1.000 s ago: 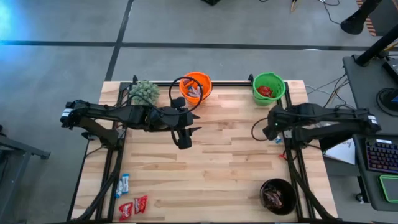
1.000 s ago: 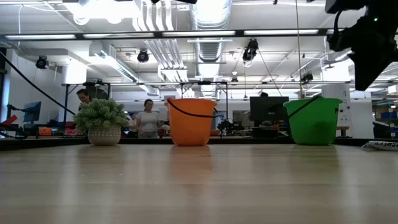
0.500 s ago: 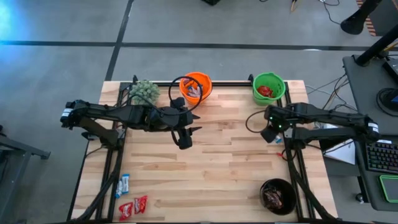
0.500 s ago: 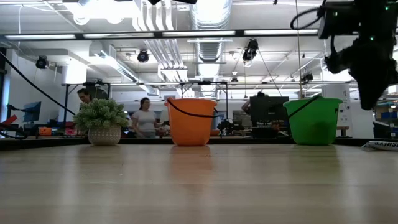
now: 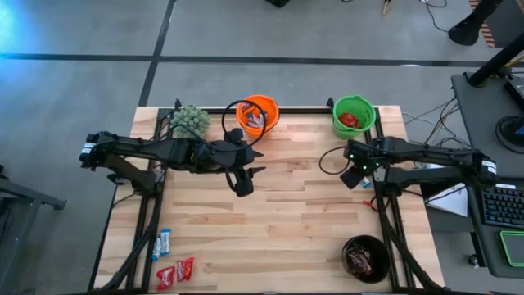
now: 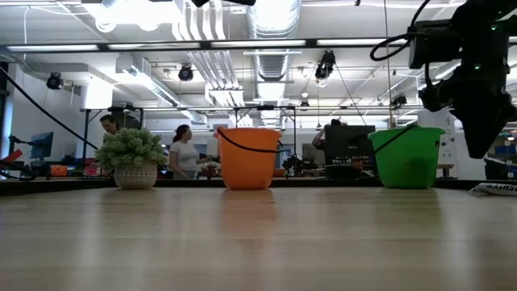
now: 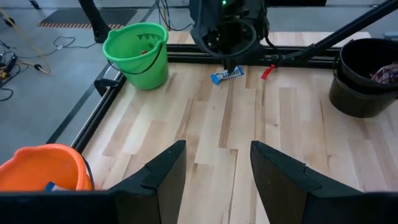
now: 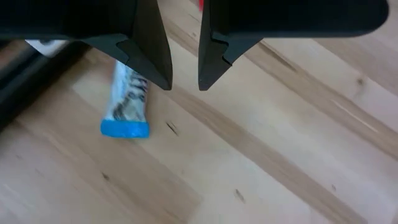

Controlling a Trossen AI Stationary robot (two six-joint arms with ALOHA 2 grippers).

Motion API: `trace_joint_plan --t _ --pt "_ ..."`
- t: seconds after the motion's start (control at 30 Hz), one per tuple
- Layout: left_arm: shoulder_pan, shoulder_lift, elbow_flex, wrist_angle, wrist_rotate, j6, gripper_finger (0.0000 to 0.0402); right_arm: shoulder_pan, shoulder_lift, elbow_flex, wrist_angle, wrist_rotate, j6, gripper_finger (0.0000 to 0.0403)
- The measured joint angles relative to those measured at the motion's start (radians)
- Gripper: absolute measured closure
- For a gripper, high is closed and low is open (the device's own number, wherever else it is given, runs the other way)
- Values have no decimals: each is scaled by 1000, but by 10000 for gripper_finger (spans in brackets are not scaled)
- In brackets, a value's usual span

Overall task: Organize candy in baskets
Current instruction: Put the white chocolate bar into the orange bucket

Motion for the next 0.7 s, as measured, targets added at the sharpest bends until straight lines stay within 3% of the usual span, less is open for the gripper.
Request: trace_joint_plan --t 0.3,0.53,0.7 --pt "0 0 0 0 0 -2 239 -26 134 11 85 11 123 335" --pt "-2 0 0 0 1 -2 239 -64 256 11 85 38 113 335" --pt "-4 0 0 0 32 -2 239 -64 272 15 77 45 82 335"
